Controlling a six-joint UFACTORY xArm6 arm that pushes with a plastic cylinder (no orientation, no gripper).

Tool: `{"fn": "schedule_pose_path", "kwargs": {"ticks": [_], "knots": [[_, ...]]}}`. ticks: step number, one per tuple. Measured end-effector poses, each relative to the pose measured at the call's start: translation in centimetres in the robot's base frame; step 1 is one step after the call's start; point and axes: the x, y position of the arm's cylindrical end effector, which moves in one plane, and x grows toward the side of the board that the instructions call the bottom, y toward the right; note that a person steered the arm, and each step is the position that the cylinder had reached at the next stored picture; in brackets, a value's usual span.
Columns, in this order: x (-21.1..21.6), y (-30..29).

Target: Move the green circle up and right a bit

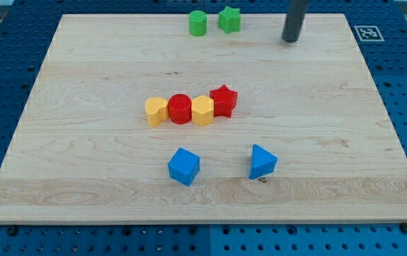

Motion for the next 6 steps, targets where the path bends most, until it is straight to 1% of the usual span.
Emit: {"fn": "schedule_pose_path", "kwargs": {"ticks": [1, 2, 3, 6], "knots": [[2.1, 3.5], [4.4, 5.6], [4.9, 5.2], [4.8, -6.9]]}}
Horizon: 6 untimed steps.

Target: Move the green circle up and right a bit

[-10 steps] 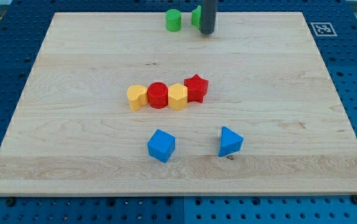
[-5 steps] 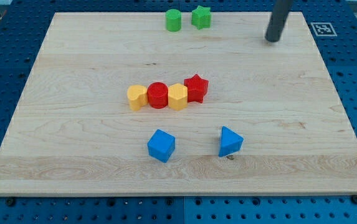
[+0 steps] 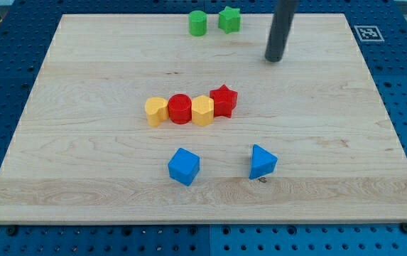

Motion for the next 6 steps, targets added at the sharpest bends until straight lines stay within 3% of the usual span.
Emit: {"fn": "schedule_pose_path", "kwargs": {"ticks": [3, 6], "knots": [[-4.0, -9.9], [-7.9, -11.1]]}}
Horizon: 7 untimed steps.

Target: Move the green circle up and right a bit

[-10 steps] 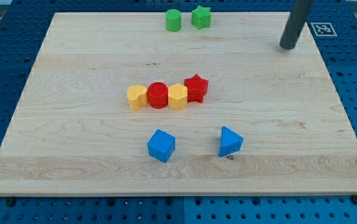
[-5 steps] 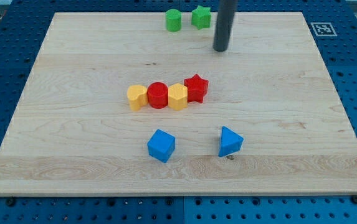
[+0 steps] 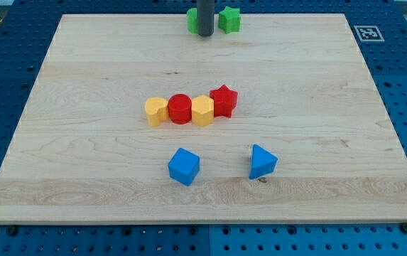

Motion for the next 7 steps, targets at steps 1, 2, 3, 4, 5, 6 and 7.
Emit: {"fn": "schedule_pose_path", "kwargs": {"ticks": [1, 2, 3, 4, 5, 6, 7], "knots": [[-0.1, 0.3], [1.3, 2.1], [5.0, 5.3], [5.1, 5.7], [5.2, 7.7], [5.9, 3.3], [5.3, -3.8]]}}
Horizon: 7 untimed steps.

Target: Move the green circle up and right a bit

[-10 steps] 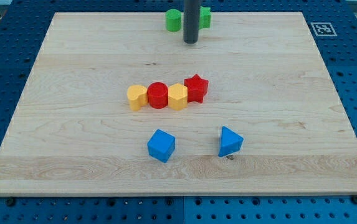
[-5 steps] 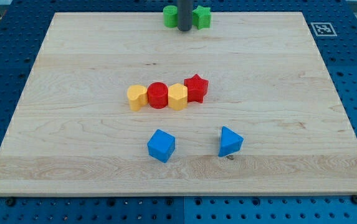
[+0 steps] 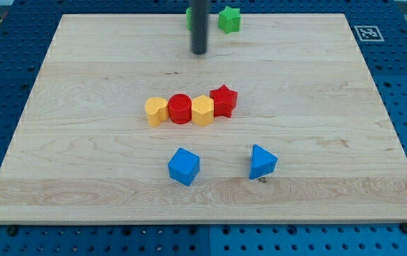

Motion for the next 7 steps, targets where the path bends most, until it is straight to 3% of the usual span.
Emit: {"fn": "schedule_pose_path", "kwargs": {"ticks": [1, 2, 7], "knots": [[-5.2, -5.3], [-10.5, -5.2], [-10.4, 0.7]]}}
